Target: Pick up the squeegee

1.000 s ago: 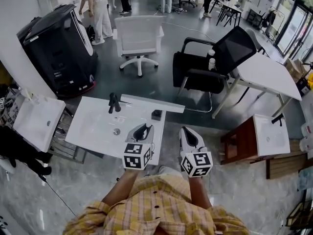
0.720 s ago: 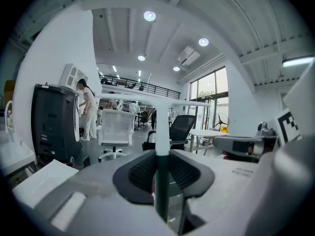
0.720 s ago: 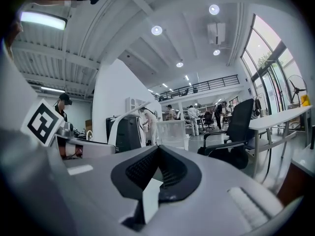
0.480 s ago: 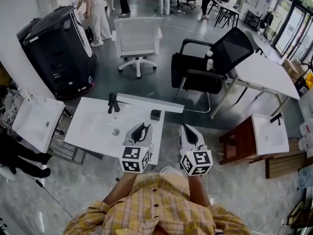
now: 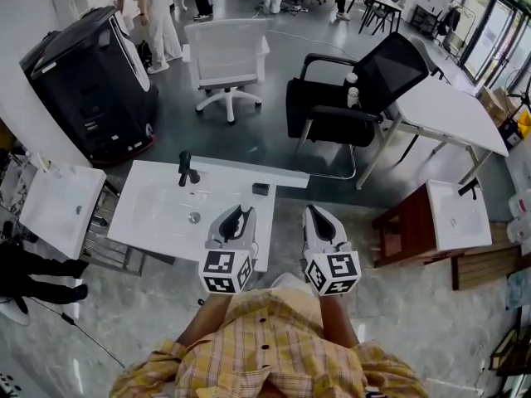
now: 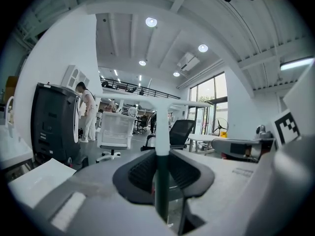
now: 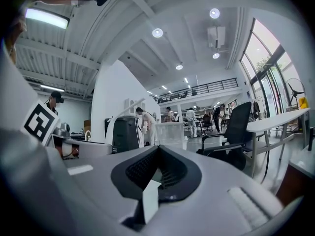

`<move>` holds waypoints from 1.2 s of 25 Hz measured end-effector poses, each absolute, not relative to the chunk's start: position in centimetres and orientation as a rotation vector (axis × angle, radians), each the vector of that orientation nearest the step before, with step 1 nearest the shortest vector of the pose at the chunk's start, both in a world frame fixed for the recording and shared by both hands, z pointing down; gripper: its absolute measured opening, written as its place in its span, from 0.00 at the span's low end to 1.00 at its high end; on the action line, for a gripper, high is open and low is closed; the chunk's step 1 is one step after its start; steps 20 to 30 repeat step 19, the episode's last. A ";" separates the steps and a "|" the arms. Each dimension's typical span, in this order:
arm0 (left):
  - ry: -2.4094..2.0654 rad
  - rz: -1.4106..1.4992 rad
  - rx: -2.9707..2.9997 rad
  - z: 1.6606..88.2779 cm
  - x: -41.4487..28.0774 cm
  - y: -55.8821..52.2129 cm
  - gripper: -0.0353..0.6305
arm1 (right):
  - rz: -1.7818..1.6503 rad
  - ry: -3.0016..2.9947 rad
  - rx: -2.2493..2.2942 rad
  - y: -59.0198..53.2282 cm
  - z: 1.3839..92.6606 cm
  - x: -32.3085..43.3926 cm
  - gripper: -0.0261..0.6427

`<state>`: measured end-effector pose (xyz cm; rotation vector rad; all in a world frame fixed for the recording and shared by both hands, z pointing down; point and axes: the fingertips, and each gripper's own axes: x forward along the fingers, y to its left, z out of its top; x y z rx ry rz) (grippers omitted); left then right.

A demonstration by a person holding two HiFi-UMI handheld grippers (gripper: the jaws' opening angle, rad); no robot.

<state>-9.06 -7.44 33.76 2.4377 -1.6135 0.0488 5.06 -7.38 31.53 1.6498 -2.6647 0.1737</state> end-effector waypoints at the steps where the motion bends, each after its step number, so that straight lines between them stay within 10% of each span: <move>1: -1.611 0.050 2.441 33.8 -9.0 -7.4 0.19 | 0.175 -2.666 1.651 -7.3 31.6 5.1 0.03; 30: -1.609 0.075 2.483 33.9 -8.5 -6.9 0.19 | 0.158 -2.699 1.637 -6.9 31.7 5.0 0.03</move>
